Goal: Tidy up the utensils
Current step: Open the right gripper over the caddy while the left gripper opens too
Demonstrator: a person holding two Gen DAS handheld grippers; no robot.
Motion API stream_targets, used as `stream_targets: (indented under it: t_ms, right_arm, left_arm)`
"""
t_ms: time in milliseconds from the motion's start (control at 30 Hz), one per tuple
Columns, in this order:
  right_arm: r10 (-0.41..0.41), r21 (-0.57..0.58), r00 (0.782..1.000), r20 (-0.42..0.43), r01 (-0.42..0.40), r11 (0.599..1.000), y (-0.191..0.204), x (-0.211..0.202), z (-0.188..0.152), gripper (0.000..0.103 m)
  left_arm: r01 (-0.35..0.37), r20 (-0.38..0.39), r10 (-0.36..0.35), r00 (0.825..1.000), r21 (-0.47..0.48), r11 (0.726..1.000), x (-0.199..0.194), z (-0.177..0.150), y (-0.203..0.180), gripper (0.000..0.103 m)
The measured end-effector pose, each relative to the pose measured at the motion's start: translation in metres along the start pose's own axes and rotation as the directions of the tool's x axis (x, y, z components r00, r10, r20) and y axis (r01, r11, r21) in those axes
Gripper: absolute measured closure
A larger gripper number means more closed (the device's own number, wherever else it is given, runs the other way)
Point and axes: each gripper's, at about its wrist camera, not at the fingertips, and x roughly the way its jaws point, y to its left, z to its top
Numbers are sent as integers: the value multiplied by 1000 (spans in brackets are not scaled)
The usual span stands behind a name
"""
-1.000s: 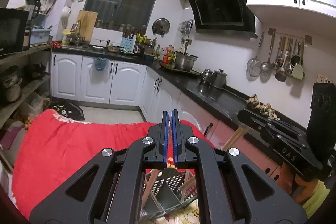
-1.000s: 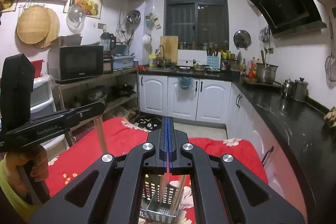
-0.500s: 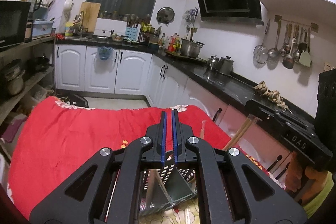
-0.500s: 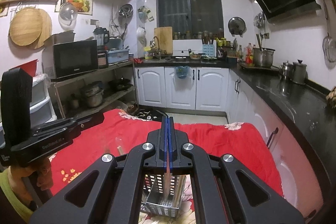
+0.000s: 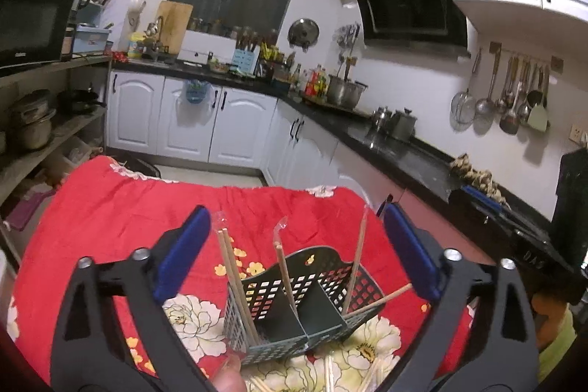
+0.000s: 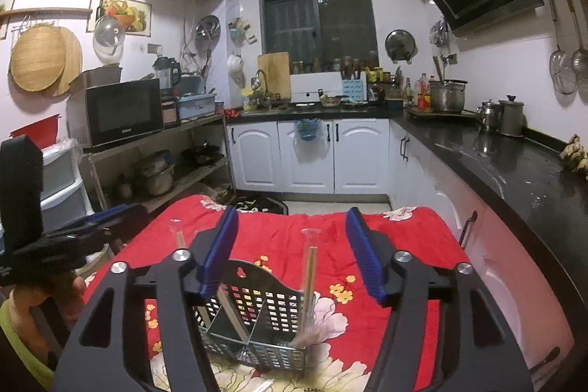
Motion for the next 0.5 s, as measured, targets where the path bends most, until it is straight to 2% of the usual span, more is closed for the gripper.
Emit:
stream_targets:
  t_ms: [267,500]
  right_arm:
    - [-12,-3,999,41,12,1000,-3,-22,1,31]
    - [-7,-12,999,35,8,1000,-4,-37,-4,28]
  left_arm:
    - [3,48,-2,999,-14,1000,-27,6,-2,11]
    - [11,28,-11,1000,-3,1000,-37,-2,-9,11]
